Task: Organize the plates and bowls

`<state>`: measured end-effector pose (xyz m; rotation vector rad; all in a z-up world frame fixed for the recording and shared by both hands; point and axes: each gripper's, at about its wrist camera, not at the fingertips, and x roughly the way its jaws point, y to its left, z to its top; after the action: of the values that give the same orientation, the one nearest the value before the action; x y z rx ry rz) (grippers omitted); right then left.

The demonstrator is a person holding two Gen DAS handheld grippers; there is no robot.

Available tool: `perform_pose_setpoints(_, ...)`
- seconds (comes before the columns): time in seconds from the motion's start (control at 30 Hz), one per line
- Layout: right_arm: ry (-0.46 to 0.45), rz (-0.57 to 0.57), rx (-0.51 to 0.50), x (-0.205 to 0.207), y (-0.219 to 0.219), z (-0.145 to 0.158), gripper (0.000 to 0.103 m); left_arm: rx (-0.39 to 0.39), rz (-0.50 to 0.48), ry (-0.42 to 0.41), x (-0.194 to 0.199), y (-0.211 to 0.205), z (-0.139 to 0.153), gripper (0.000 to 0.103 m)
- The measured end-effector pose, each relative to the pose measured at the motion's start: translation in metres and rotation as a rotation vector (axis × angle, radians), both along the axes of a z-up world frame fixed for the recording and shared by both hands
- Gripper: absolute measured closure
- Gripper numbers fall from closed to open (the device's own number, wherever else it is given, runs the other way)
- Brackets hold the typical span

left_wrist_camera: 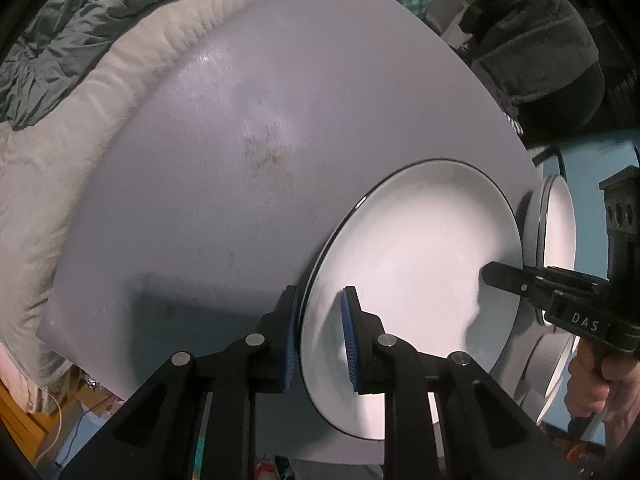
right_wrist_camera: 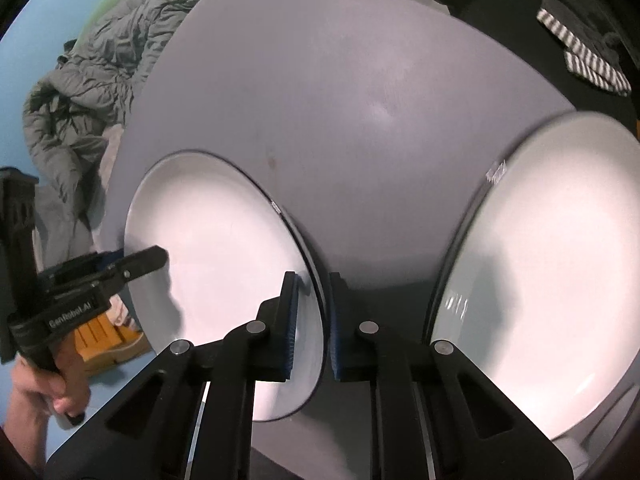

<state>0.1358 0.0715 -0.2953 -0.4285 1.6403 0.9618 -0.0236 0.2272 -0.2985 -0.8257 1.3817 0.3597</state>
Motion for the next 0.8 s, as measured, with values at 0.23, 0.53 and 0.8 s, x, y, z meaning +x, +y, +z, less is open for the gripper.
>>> perform_pose_setpoints(0.23,0.027,-0.059,0.005,-0.013,-0.016,-0.006,0.088,-0.004,-0.041,-0.005,-0.009,-0.009,0.001,0.083)
perform_pose_setpoints(0.53,0.053,-0.113,0.014,-0.013,-0.017,-0.009,0.088,0.007,-0.033,-0.010,-0.014,-0.012,0.002,0.083)
perform_pose_setpoints(0.8,0.027,-0.123,0.027,-0.017,-0.031,-0.001,0.089,0.025,-0.049,-0.014,-0.015,-0.018,0.011,0.083)
